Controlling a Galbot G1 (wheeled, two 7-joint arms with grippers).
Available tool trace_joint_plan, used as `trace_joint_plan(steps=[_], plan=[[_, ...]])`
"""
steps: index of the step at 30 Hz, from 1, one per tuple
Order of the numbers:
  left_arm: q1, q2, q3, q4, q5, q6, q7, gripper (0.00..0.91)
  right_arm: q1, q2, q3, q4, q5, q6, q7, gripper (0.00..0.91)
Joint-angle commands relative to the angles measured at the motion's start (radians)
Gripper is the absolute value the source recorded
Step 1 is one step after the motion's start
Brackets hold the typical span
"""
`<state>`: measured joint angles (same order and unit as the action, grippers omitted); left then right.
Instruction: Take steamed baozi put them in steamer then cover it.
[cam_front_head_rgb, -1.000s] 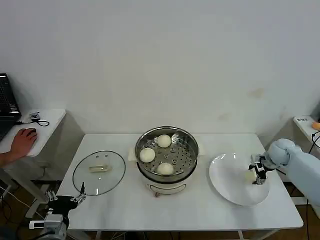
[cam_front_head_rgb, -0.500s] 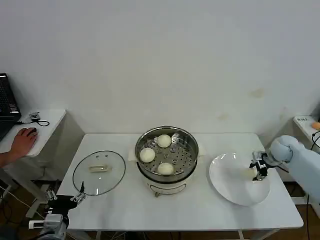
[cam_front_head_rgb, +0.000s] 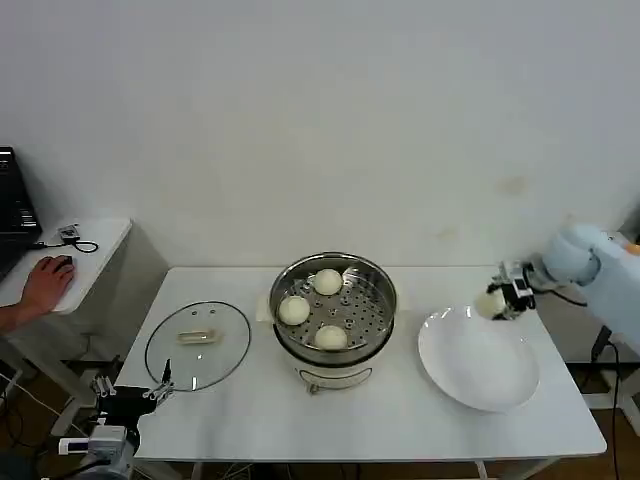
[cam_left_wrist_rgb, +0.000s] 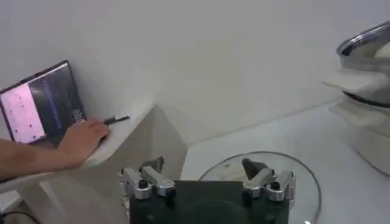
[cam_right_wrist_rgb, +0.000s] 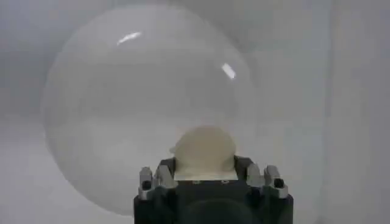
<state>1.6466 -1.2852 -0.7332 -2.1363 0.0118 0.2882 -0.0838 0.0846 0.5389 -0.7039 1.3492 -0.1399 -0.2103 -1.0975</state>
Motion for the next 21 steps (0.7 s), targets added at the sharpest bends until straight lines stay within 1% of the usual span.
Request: trace_joint_plan(steps=[1,5,7,9,10,13,17,21], plan=[[0.000,0.002,-0.002,-0.002,0.000,0.003,0.002,0.907,0.351,0.022,-0.271,0.222,0.246,-0.154,0.049,0.655],[-0.004,0.001,-0.004,-0.002,0.000,0.006,0.002,0.907,0.440,0.139,-0.367,0.227,0.334,-0.227,0.100,0.665],[-0.005,0.001,-0.005,-0.001,0.000,0.006,0.002,0.907,0.485,0.201,-0.407,0.214,0.397,-0.269,0.132,0.665],[-0.005,0.000,-0.007,0.001,-0.001,0.005,0.002,0.907,0.513,0.263,-0.436,0.197,0.475,-0.307,0.168,0.665],[-0.005,-0.001,-0.008,0.003,-0.002,0.004,0.003,0.907,0.523,0.293,-0.447,0.190,0.523,-0.326,0.197,0.665],[-0.006,-0.002,-0.010,0.009,-0.003,0.002,0.004,0.907,0.532,0.368,-0.457,0.173,0.662,-0.397,0.257,0.665],[-0.006,-0.004,-0.010,0.013,-0.003,-0.002,0.004,0.907,0.525,0.429,-0.494,0.162,0.721,-0.454,0.307,0.665],[-0.007,-0.004,-0.013,0.013,-0.004,-0.002,0.004,0.907,0.489,0.472,-0.520,0.139,0.740,-0.486,0.330,0.665]])
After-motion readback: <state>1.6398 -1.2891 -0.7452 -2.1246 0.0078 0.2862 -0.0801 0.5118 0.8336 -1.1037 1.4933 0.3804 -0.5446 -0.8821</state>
